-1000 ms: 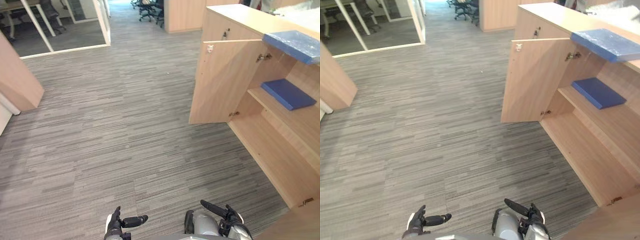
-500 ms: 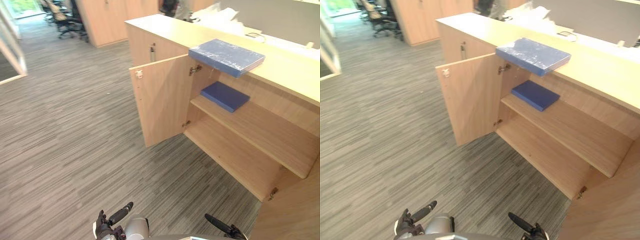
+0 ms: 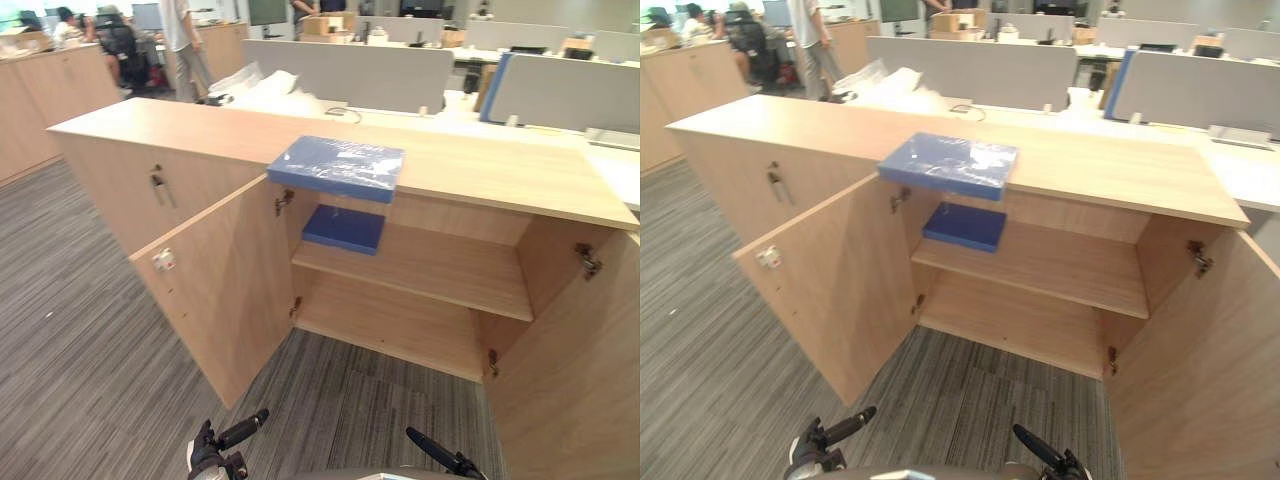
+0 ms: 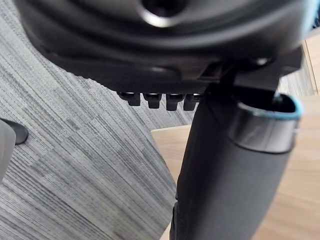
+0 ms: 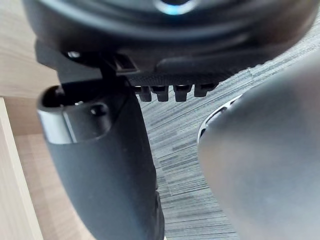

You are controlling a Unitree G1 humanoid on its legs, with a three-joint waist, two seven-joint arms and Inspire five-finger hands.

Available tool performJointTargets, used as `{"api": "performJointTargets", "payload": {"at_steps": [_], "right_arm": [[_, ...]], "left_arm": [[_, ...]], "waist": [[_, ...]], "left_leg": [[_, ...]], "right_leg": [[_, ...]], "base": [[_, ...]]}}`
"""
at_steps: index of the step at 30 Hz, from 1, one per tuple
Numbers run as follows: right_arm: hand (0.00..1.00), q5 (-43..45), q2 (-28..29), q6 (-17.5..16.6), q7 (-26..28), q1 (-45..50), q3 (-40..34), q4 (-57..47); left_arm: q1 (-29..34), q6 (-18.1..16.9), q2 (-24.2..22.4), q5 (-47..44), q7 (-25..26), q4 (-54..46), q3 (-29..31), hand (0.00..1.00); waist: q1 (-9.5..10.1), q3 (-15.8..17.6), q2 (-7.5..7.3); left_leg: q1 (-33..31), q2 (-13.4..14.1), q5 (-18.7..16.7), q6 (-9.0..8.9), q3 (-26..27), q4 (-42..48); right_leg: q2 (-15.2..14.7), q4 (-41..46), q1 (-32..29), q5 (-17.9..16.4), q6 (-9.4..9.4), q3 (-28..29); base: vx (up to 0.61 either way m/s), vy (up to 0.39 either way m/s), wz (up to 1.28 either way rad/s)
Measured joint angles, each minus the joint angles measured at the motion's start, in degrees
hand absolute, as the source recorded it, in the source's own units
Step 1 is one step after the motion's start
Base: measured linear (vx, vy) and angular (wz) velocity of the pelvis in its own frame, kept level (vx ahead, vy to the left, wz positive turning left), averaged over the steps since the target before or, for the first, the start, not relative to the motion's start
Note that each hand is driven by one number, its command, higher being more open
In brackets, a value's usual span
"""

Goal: Walk over to the cabinet, pick up the folder, carry it to the office cabinet, place the folder inside the office cabinet, then close the office cabinet door

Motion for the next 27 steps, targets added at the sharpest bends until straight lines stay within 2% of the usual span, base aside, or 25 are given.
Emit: {"api": "performJointTargets", "payload": {"at_steps": [1,2,3,4,5,6,7,9,12,14,16,17,19,20,21,22,23,24,26,27], "right_arm": [[1.00,0.2,0.0,-0.1,0.0,-0.1,0.0,0.0],[1.00,3.0,-0.4,-0.6,0.2,-0.5,-0.2,0.0],[1.00,4.5,-0.6,-1.0,0.2,-0.6,-0.6,0.0],[1.00,6.1,-0.7,-1.2,0.1,-0.2,-0.8,0.1],[1.00,6.4,-0.6,-1.1,0.1,0.4,-1.1,0.4],[1.00,6.4,-1.6,-1.0,-0.1,1.3,-2.5,1.4],[1.00,6.4,-1.8,-1.0,-0.5,2.0,-2.7,1.8],[1.00,5.7,-2.1,-0.3,-0.6,2.9,-2.8,2.3],[1.00,2.9,-2.2,1.2,-1.3,4.7,-3.3,2.3],[1.00,1.4,-2.7,1.4,-1.4,5.5,-2.1,1.8],[1.00,1.1,-2.7,1.7,-1.4,4.9,-1.4,1.7],[1.00,0.5,-2.8,1.7,-1.4,4.4,-0.4,1.7],[1.00,-0.9,-2.8,1.9,-1.4,2.6,-0.1,2.0],[1.00,-1.2,-2.7,2.0,-1.4,0.7,-0.1,2.5],[1.00,-1.3,-2.7,1.9,-1.4,-0.3,0.0,2.6],[1.00,-1.9,-2.4,1.9,-1.3,-1.3,0.1,2.6],[1.00,-2.1,-2.6,1.9,-1.3,-1.4,0.3,2.2],[1.00,-2.3,-2.5,1.8,-1.2,-1.4,0.4,2.3],[1.00,-3.1,-0.2,1.8,-0.8,-1.7,1.8,2.2],[1.00,-3.1,0.2,1.8,-0.3,-1.9,2.4,2.2]], "left_arm": [[0.1,0.0,0.0,0.0,0.0,0.1,0.0,1.00],[1.1,0.0,0.2,0.0,0.2,1.2,0.0,1.00],[1.4,0.1,0.2,0.0,0.4,2.0,0.0,1.00],[1.9,0.3,0.2,0.0,0.7,2.5,0.0,1.00],[2.1,0.4,0.2,-0.3,0.7,2.7,0.4,1.00],[2.1,0.5,-0.7,-0.2,0.7,2.8,0.8,1.00],[1.7,0.5,-1.4,-0.2,0.7,2.5,1.1,1.00],[1.3,0.5,-2.9,-0.2,1.0,1.9,1.3,1.00],[0.9,0.5,-4.2,-0.2,0.2,-0.4,1.7,1.00],[0.7,0.2,-5.4,-0.2,-0.6,-3.7,2.3,1.00],[0.7,0.2,-5.1,-0.2,-0.8,-4.7,2.4,1.00],[0.8,0.2,-4.9,-0.2,-1.0,-4.9,2.3,1.00],[0.8,0.2,-4.3,-0.2,-1.2,-4.9,2.3,1.00],[1.1,0.2,-3.9,-0.2,-1.3,-4.7,2.2,1.00],[1.3,0.2,-3.7,-0.1,-1.4,-4.2,2.1,1.00],[1.6,0.3,-3.5,-0.3,-1.5,-3.5,1.8,1.00],[1.7,0.3,-3.9,-0.2,-1.4,-2.7,1.0,1.00],[1.8,0.2,-4.0,-0.5,-1.7,-2.2,0.7,1.00],[1.0,0.0,-1.4,-0.7,-2.8,-0.3,-0.8,1.00],[1.1,0.0,-0.6,-1.2,-3.2,0.5,-1.6,1.00]], "waist": [[-0.08,0.0,0.05],[-0.52,0.6,1.00],[-0.61,1.3,1.54],[-0.95,1.6,1.41],[-1.23,1.7,1.35],[-1.13,1.7,2.05],[-1.07,1.8,2.62],[-1.19,2.2,2.91],[-1.81,2.0,3.17],[-1.73,1.8,3.28],[-1.54,1.7,2.95],[-1.38,1.6,2.45],[-0.22,1.5,1.77],[0.57,1.7,1.29],[0.78,1.8,1.12],[0.95,1.7,1.16],[1.13,0.8,2.68],[1.29,0.4,3.28],[1.38,-0.7,-0.05],[1.39,-1.1,-0.47]], "left_leg": [[0.2,0.1,0.0,-0.26,0.2,-0.3],[2.0,1.7,-0.1,-2.41,2.4,-2.5],[3.0,2.7,-0.2,-3.51,3.2,-3.3],[3.6,3.6,-0.6,-5.09,3.6,-4.5],[4.3,3.9,-0.7,-5.97,3.3,-5.0],[5.4,5.2,-0.4,-5.89,2.4,-6.8],[5.8,5.8,0.6,-5.97,1.3,-7.3],[5.7,6.9,1.7,-5.90,0.2,-6.3],[1.5,10.7,3.2,-5.91,-4.2,6.0],[-8.1,13.2,4.5,-8.32,-8.6,27.5],[-13.8,14.1,4.3,-8.19,-8.2,37.8],[-16.6,13.8,4.1,-8.17,-7.3,40.0],[-18.8,12.5,1.9,-7.79,-6.2,37.1],[-19.1,10.2,0.3,-7.54,-7.0,31.5],[-19.2,8.9,0.0,-7.48,-7.8,27.7],[-19.1,6.3,0.3,-7.34,-10.4,19.3],[-19.0,5.0,7.0,-5.56,-13.2,9.6],[-19.2,4.8,7.7,-5.56,-14.3,7.9],[-16.5,1.1,9.2,-3.93,-12.8,3.2],[-15.1,-0.3,10.1,-3.23,-12.2,0.7]], "right_leg": [[0.1,-0.8,-0.3,-0.2,0.22,-0.3],[2.0,-7.9,-3.1,-0.2,0.83,-1.4],[3.6,-12.2,-4.3,0.2,1.21,-1.1],[5.0,-18.2,-5.4,3.4,1.48,-0.3],[5.6,-18.2,-5.2,5.4,-0.31,-0.5],[7.9,-18.2,-4.7,4.1,-1.26,-1.1],[8.5,-16.8,-5.3,2.2,-2.45,-1.5],[9.4,-16.3,-4.8,0.7,-3.58,-2.0],[11.9,-21.5,1.6,0.0,-4.56,-5.1],[13.7,-26.5,6.3,0.3,-4.82,-6.7],[14.9,-29.8,9.7,0.8,-4.75,-7.0],[15.2,-31.7,11.5,1.3,-4.60,-6.9],[14.9,-33.8,13.3,2.2,-4.29,-4.6],[14.2,-34.4,13.8,2.7,-3.87,-2.3],[13.6,-34.4,14.0,2.8,-3.63,-1.4],[12.8,-34.7,14.6,3.1,-3.01,-0.1],[13.3,-35.2,14.7,3.4,-1.72,0.3],[13.7,-35.5,14.9,3.1,-1.11,0.6],[9.7,-37.6,16.0,3.7,1.20,1.0],[8.4,-38.4,16.4,4.4,2.04,1.5]], "base": [[0.19,-0.124,-0.73],[0.16,-0.125,-0.64],[0.24,-0.253,-0.70],[0.23,-0.261,-0.26],[0.25,-0.285,-0.11],[0.36,-0.305,-0.05],[0.37,-0.309,-0.11],[0.33,-0.299,-0.02],[0.38,-0.337,0.33],[0.25,-0.212,0.33],[0.17,-0.062,0.08],[0.17,-0.004,-0.05],[0.19,0.084,-0.55],[0.19,0.150,-0.87],[0.18,0.195,-0.84],[0.16,0.218,-0.52],[0.19,0.291,-0.38],[0.17,0.242,-0.08],[0.22,0.233,0.00],[0.19,0.208,-0.04]]}}
